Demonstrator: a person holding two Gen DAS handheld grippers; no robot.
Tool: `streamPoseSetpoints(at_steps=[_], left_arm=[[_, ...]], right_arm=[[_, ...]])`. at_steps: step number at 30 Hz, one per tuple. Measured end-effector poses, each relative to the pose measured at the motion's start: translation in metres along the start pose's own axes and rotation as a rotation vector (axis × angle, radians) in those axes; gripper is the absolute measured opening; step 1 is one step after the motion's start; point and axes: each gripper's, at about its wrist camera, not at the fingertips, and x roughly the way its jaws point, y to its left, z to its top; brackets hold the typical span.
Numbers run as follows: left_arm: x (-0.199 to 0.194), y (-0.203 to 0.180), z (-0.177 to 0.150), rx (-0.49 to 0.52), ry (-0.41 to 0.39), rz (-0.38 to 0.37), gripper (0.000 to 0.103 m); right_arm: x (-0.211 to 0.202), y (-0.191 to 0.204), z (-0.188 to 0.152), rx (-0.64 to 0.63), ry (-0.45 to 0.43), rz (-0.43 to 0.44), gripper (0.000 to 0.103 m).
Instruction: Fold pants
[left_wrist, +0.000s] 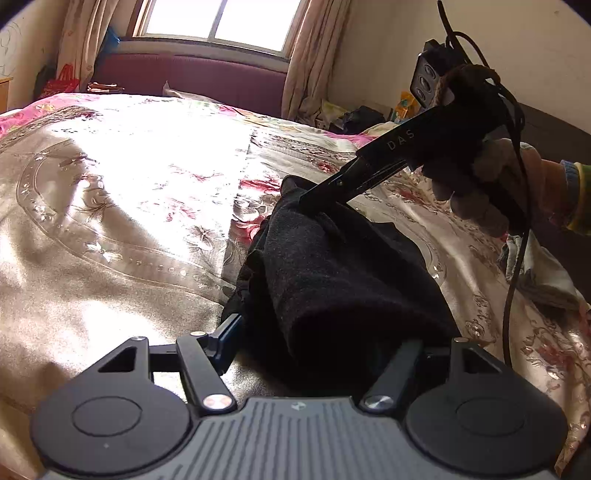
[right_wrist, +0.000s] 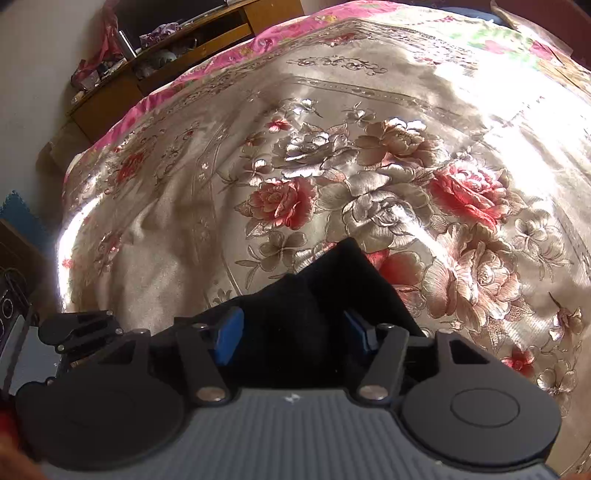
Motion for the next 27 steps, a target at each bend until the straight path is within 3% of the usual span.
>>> streamPoseSetpoints(at_steps=[2, 3, 4, 6, 9, 16, 19, 21, 23, 27], left_arm=[[0.001, -0.001, -0.001, 0.011, 0.005, -0.002, 0.080], [0.002, -0.001, 0.000, 0.019, 0.006, -0.001, 0.080], [0.001, -0.001, 0.000, 0.026, 0.006, -0.002, 0.080], [0.001, -0.001, 0.002, 0.037, 0.011, -0.010, 0.080], [0.000, -0.005, 0.006, 0.052, -0.001, -0.014, 0.079], [-0.009, -0.023, 0.030, 0.081, -0.137, -0.047, 0.076], [0.005, -0.015, 0.034, 0.046, -0.119, -0.011, 0.073], [0.018, -0.006, 0.035, -0.019, -0.076, -0.007, 0.066], [0.027, 0.001, 0.030, -0.064, -0.048, -0.011, 0.063], [0.021, -0.008, 0.025, 0.037, -0.040, 0.050, 0.061]], right_arm=[[0.007, -0.006, 0.001, 0.031, 0.025, 0.036, 0.061], [0.010, -0.007, 0.000, 0.065, 0.039, 0.057, 0.043], [0.012, -0.006, -0.002, 0.089, 0.050, 0.086, 0.030], [0.007, 0.006, -0.006, 0.094, 0.049, 0.050, 0.020], [-0.018, 0.021, -0.013, 0.111, -0.027, 0.021, 0.017], [-0.086, 0.012, -0.042, 0.315, -0.314, -0.025, 0.016], [-0.091, 0.000, -0.043, 0.353, -0.384, -0.037, 0.016], [-0.065, -0.021, -0.044, 0.415, -0.373, -0.051, 0.015], [-0.024, -0.048, -0.045, 0.532, -0.299, -0.038, 0.016], [0.010, -0.054, -0.041, 0.530, -0.290, -0.050, 0.028]])
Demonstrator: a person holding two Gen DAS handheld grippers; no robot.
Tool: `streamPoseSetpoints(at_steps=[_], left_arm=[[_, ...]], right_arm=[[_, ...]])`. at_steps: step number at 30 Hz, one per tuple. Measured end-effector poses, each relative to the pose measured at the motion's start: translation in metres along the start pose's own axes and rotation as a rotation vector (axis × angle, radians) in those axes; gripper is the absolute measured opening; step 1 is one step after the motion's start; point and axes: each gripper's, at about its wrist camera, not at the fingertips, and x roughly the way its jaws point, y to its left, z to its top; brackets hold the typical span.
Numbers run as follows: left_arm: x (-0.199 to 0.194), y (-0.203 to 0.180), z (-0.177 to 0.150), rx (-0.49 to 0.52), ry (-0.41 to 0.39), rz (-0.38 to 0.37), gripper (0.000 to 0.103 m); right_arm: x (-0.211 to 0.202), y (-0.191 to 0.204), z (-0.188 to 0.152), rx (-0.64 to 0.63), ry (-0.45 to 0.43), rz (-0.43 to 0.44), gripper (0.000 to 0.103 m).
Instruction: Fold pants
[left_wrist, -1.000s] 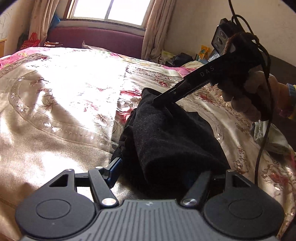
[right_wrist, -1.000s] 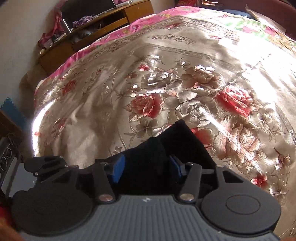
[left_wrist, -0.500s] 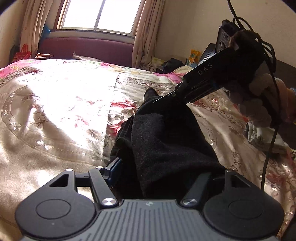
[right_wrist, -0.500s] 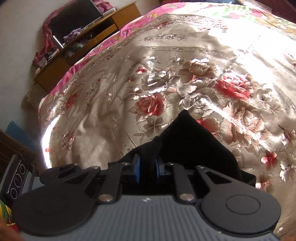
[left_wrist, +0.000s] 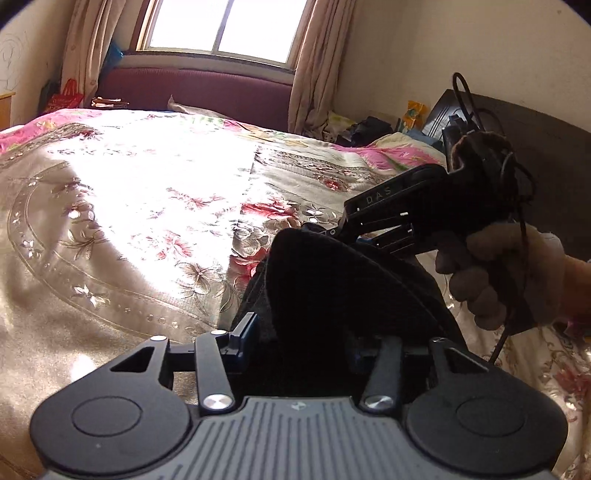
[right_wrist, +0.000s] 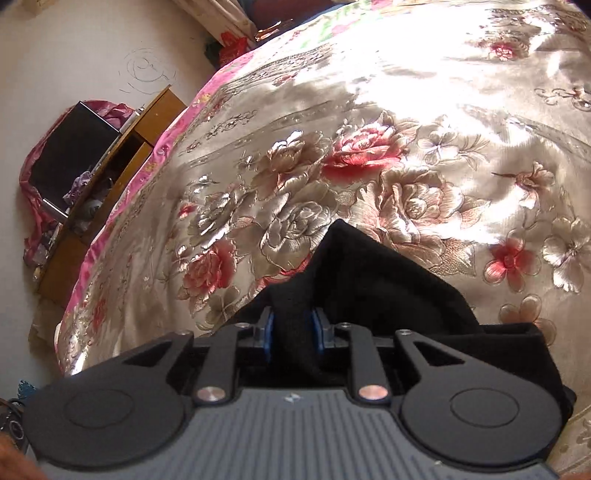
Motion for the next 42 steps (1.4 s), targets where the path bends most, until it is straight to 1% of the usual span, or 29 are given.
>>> streamPoseSetpoints(at_steps=[2, 3, 5, 7, 8, 9, 10, 12, 14, 15, 16, 17, 18, 20, 21, 22, 23, 25, 26, 27, 28, 30, 32, 34, 35, 38, 40, 41, 42], left_arm=[[-0.009, 0.002, -0.003, 0.027, 0.011, 0.005, 0.061], [-0.015, 0.005, -0.005, 0.035, 0.020, 0.007, 0.061], [-0.030, 0.009, -0.003, 0.056, 0.007, 0.038, 0.061], [-0.046, 0.011, 0.007, 0.079, -0.034, 0.083, 0.061], [-0.054, 0.010, 0.014, 0.089, -0.069, 0.092, 0.061], [-0.061, 0.008, 0.023, 0.101, -0.108, 0.092, 0.061], [-0.064, 0.004, 0.032, 0.116, -0.140, 0.085, 0.061], [-0.060, -0.009, 0.050, 0.174, -0.195, 0.068, 0.062], [-0.048, -0.023, 0.059, 0.238, -0.217, 0.059, 0.062], [-0.037, -0.028, 0.063, 0.256, -0.211, 0.053, 0.062], [-0.026, -0.030, 0.065, 0.252, -0.191, 0.036, 0.062], [-0.013, -0.030, 0.064, 0.244, -0.161, 0.020, 0.062], [-0.002, -0.029, 0.062, 0.242, -0.128, 0.024, 0.062], [0.026, -0.026, 0.049, 0.248, -0.007, 0.071, 0.062], [0.034, -0.022, 0.042, 0.247, 0.039, 0.087, 0.063], [0.039, -0.017, 0.029, 0.241, 0.068, 0.101, 0.063], [0.040, -0.012, 0.024, 0.220, 0.081, 0.106, 0.064], [0.035, 0.001, 0.016, 0.127, 0.097, 0.085, 0.068], [0.032, 0.003, 0.018, 0.100, 0.101, 0.084, 0.070], [0.029, 0.003, 0.021, 0.092, 0.100, 0.085, 0.070], [0.022, 0.000, 0.026, 0.111, 0.077, 0.083, 0.070], [0.009, -0.013, 0.035, 0.183, 0.027, 0.086, 0.070], [0.004, -0.023, 0.043, 0.260, 0.004, 0.090, 0.070], [0.007, -0.033, 0.045, 0.307, -0.003, 0.096, 0.070], [0.011, -0.037, 0.044, 0.318, 0.007, 0.100, 0.070], [0.029, -0.037, 0.033, 0.319, 0.083, 0.134, 0.070], [0.034, -0.027, 0.024, 0.268, 0.121, 0.129, 0.071], [0.034, -0.021, 0.022, 0.234, 0.134, 0.121, 0.074], [0.034, -0.017, 0.023, 0.202, 0.146, 0.117, 0.075]], right_arm=[[-0.012, 0.007, 0.004, -0.022, -0.031, -0.002, 0.030], [-0.021, 0.012, 0.005, -0.049, -0.052, -0.023, 0.030], [-0.049, 0.028, 0.001, -0.151, -0.142, -0.098, 0.030], [-0.073, 0.041, -0.006, -0.231, -0.234, -0.159, 0.030], [-0.085, 0.046, -0.011, -0.257, -0.281, -0.178, 0.031], [-0.092, 0.049, -0.016, -0.266, -0.306, -0.174, 0.033], [-0.094, 0.051, -0.021, -0.262, -0.308, -0.157, 0.033], [-0.085, 0.054, -0.030, -0.265, -0.268, -0.136, 0.033], [-0.071, 0.055, -0.041, -0.266, -0.234, -0.136, 0.033], [-0.066, 0.053, -0.044, -0.255, -0.222, -0.131, 0.033], [-0.060, 0.050, -0.048, -0.251, -0.205, -0.134, 0.032], [-0.053, 0.045, -0.054, -0.246, -0.189, -0.164, 0.030], [-0.047, 0.039, -0.056, -0.235, -0.183, -0.182, 0.030], [-0.037, 0.024, -0.054, -0.182, -0.170, -0.189, 0.026], [-0.033, 0.017, -0.051, -0.153, -0.181, -0.210, 0.026], [-0.030, 0.011, -0.049, -0.138, -0.192, -0.219, 0.026], [-0.026, 0.002, -0.045, -0.112, -0.206, -0.252, 0.028], [-0.018, -0.013, -0.040, -0.038, -0.188, -0.278, 0.028], [-0.017, -0.016, -0.040, -0.020, -0.187, -0.274, 0.026], [-0.022, -0.013, -0.043, -0.025, -0.198, -0.275, 0.027], [-0.030, -0.008, -0.046, -0.043, -0.218, -0.281, 0.027], [-0.054, 0.002, -0.054, -0.063, -0.279, -0.288, 0.033], [-0.076, 0.008, -0.064, -0.055, -0.329, -0.291, 0.033], [-0.091, 0.012, -0.075, -0.046, -0.357, -0.296, 0.033], [-0.095, 0.014, -0.082, -0.044, -0.362, -0.294, 0.033], [-0.087, 0.016, -0.101, -0.042, -0.300, -0.314, 0.034], [-0.073, 0.010, -0.110, -0.034, -0.259, -0.326, 0.034], [-0.068, 0.008, -0.112, -0.035, -0.247, -0.339, 0.033], [-0.069, 0.010, -0.112, -0.016, -0.252, -0.346, 0.034]])
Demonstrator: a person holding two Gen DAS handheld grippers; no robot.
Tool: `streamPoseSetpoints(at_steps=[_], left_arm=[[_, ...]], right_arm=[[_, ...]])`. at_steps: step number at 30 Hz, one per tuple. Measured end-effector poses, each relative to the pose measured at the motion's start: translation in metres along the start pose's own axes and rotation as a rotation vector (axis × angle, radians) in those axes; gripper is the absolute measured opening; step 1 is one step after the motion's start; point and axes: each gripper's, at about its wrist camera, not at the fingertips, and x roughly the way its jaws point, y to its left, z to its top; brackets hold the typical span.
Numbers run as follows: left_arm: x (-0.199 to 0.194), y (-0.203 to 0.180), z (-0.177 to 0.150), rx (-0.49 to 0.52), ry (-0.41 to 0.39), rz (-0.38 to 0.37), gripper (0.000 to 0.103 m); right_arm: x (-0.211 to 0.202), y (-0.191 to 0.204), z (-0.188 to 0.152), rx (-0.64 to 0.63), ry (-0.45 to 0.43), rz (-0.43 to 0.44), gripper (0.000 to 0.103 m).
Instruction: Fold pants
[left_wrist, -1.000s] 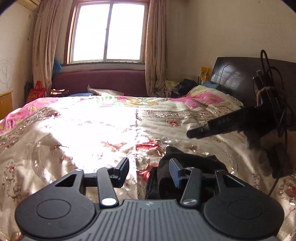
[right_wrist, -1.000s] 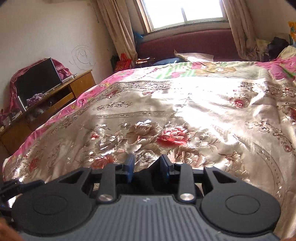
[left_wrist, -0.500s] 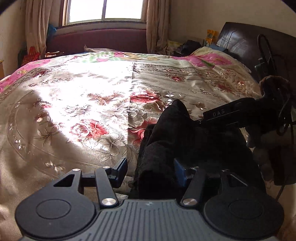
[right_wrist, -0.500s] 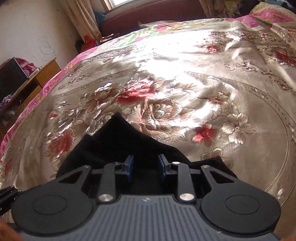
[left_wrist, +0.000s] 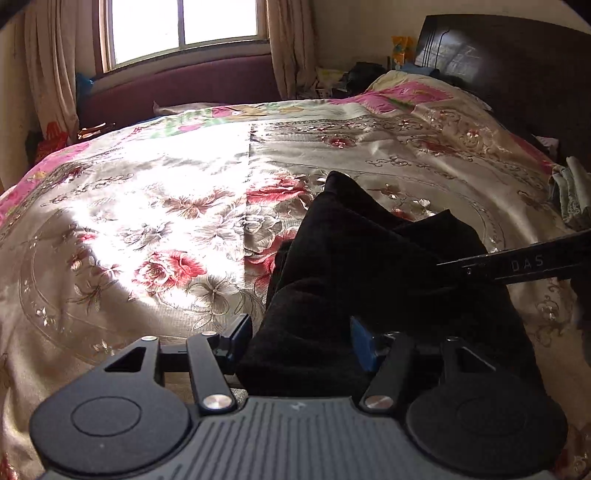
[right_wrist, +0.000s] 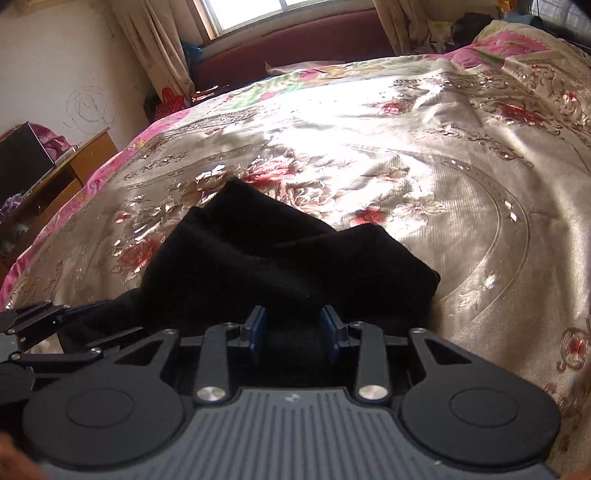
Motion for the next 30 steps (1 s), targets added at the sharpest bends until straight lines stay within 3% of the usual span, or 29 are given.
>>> streamPoseSetpoints(at_steps=[2, 5, 13, 17, 30], left_arm=[[-0.009, 0.002, 0.006, -0.033, 0.004, 0.005, 0.074], [-0.035, -0.013, 0.012, 0.043, -0.061, 0.030, 0.073], [-0.067, -0.046, -0.005, 0.075, -0.090, 0.107, 0.074], [-0.085, -0.054, -0.015, 0.038, -0.090, 0.072, 0.075], [-0.106, -0.087, -0.045, 0.069, -0.083, 0.076, 0.082]], right_arm=[[-0.016, 0.004, 0.004, 0.033, -0.029, 0.018, 0.038], [-0.042, 0.009, 0.004, 0.056, -0.071, 0.024, 0.039], [-0.077, 0.005, -0.046, 0.120, -0.030, -0.055, 0.040], [-0.093, 0.007, -0.066, 0.130, -0.015, -0.066, 0.042], [-0.118, 0.024, -0.094, 0.106, -0.019, -0.054, 0.044]])
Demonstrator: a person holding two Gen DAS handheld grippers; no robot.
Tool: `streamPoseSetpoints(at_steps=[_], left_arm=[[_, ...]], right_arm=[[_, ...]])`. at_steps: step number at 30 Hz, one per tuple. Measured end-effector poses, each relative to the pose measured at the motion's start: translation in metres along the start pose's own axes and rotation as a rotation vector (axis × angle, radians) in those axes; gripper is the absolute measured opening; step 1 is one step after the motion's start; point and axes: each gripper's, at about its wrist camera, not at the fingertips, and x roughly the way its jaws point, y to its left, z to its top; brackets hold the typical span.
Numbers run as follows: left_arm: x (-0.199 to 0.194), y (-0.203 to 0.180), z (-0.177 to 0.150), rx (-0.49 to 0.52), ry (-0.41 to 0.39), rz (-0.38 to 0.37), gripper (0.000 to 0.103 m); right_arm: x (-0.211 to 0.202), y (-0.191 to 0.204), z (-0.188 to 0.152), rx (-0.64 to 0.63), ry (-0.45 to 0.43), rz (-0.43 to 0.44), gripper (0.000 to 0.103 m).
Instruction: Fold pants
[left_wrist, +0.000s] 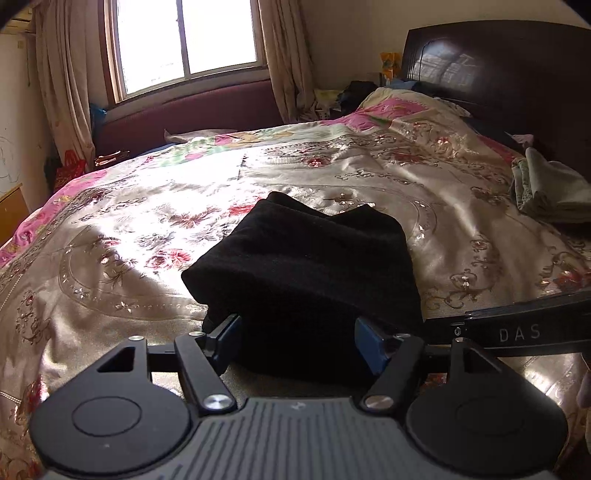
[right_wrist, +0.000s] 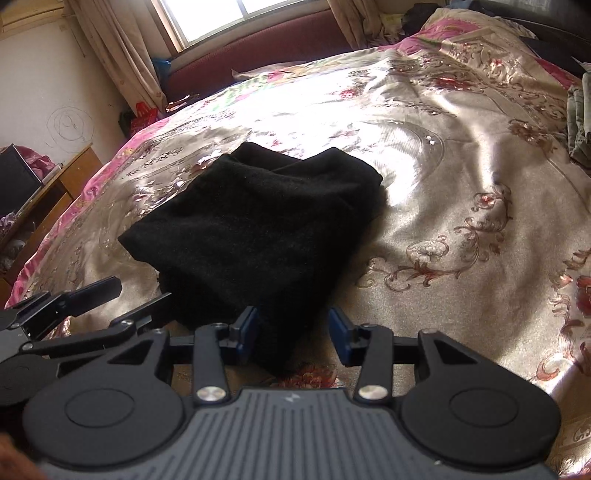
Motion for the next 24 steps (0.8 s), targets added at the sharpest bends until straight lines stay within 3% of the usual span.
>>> streamPoseSetpoints(at_steps=[12, 24], left_arm=[[-0.0056, 0.0020, -0.0053, -0.010, -0.012, 0.023, 0.090], [-0.0031, 0.0028, -0.0092, -0.023, -0.008, 0.029, 0.091]], right_arm=[[-0.0011, 0.0060, -0.0077, -0.007, 0.017, -0.006, 0.045], [0.0016, 0.0085, -0.0099, -0.009, 0.038, -0.019, 0.045]])
